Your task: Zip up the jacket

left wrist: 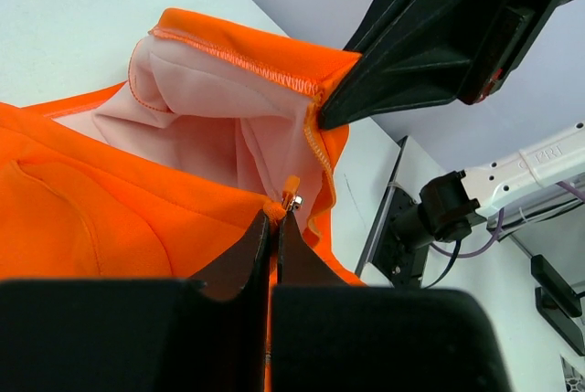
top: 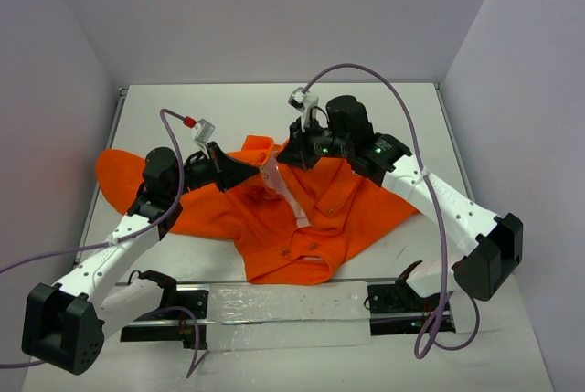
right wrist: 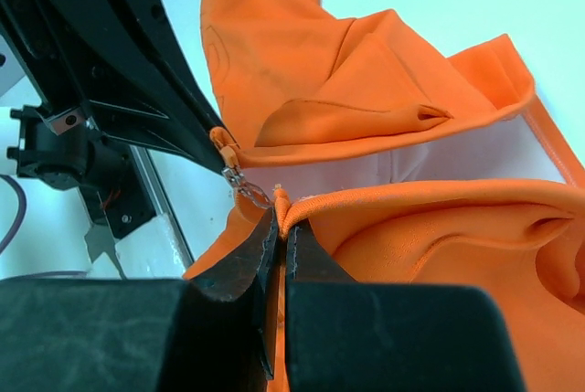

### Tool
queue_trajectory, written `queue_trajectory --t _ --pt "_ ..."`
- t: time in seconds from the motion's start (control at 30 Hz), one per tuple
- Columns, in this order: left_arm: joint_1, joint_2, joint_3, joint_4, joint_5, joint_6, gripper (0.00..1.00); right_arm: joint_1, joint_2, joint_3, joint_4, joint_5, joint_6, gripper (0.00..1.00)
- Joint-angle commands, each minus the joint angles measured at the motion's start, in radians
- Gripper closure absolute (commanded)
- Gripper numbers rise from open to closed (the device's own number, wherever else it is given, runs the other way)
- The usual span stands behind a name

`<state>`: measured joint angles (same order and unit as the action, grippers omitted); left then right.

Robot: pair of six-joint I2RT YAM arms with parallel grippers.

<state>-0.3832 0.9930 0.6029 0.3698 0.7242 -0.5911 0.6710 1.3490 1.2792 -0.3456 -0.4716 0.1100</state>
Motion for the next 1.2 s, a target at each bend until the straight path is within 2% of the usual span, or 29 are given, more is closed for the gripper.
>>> queue_trajectory --t 0.0,1.17 --pt "0.003 -0.007 0.049 0.057 0.038 0.002 1.0 0.032 0.018 0.07 0.004 -0.033 -0.044 1.0" --pt "-0.005 -0.015 0.069 0.015 0.057 0.019 1.0 0.09 0.08 0.121 -0.084 -0.056 -0.135 1.0"
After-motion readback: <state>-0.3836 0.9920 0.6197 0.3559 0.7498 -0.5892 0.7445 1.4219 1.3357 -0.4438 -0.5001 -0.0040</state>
